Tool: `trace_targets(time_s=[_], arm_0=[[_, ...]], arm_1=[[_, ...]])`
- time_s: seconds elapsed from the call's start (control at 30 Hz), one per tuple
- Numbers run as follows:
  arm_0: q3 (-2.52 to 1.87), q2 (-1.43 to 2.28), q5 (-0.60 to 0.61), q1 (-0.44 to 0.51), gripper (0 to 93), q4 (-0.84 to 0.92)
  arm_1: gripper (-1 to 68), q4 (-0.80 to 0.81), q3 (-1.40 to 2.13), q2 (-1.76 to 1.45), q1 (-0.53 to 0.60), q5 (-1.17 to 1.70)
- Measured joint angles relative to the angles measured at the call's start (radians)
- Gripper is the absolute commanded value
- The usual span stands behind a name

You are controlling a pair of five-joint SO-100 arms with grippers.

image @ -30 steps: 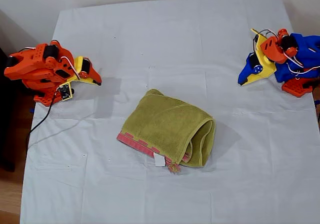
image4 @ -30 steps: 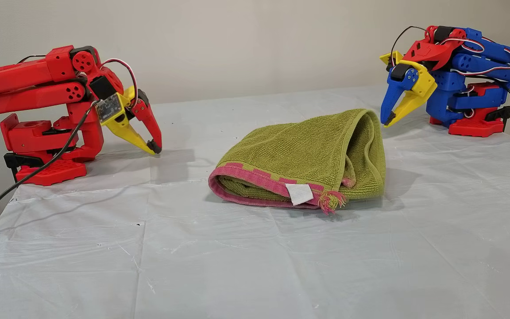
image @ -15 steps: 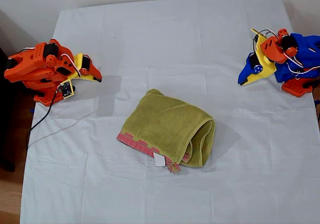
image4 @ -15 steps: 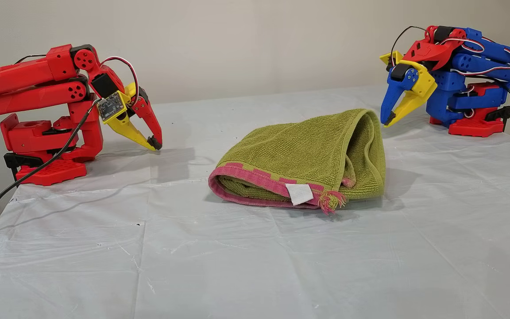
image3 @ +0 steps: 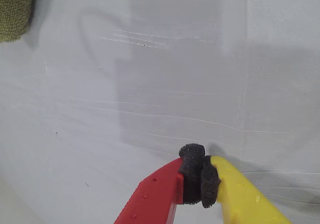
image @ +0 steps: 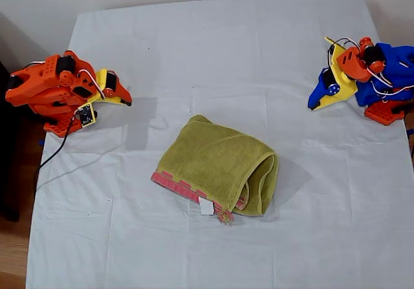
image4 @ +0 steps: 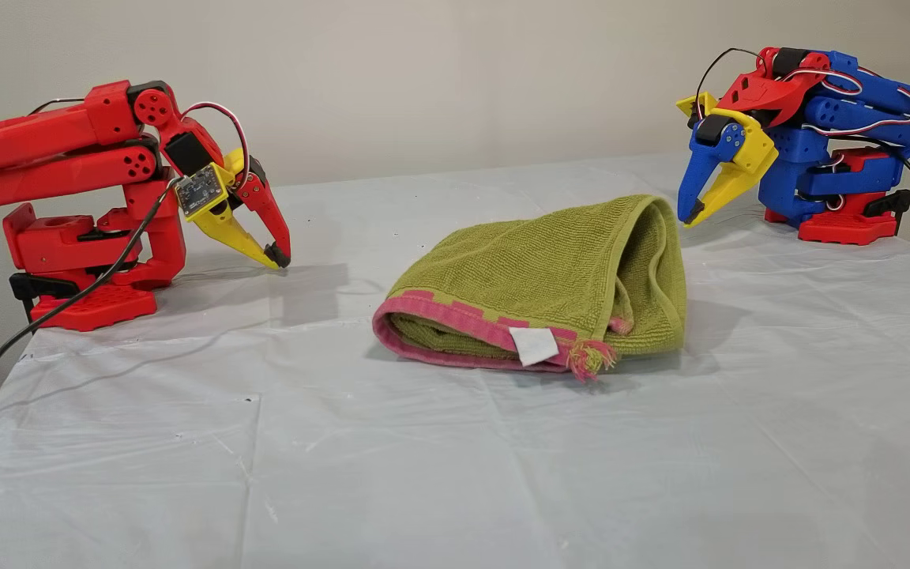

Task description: Fold the towel.

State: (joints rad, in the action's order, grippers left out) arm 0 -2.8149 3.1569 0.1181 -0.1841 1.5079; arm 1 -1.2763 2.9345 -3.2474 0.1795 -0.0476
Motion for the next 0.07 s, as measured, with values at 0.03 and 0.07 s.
trace_targets(time_s=[0.03, 0.07], arm_0=[[0.000, 0.000, 0.000, 0.000, 0.2, 0.000], [0.000, 0.000, 0.000, 0.000, 0.2, 0.000]], arm_1=[[0.1, 0.000, 0.000, 0.000, 0.000, 0.000], [0.1, 0.000, 0.000, 0.000, 0.000, 0.000]])
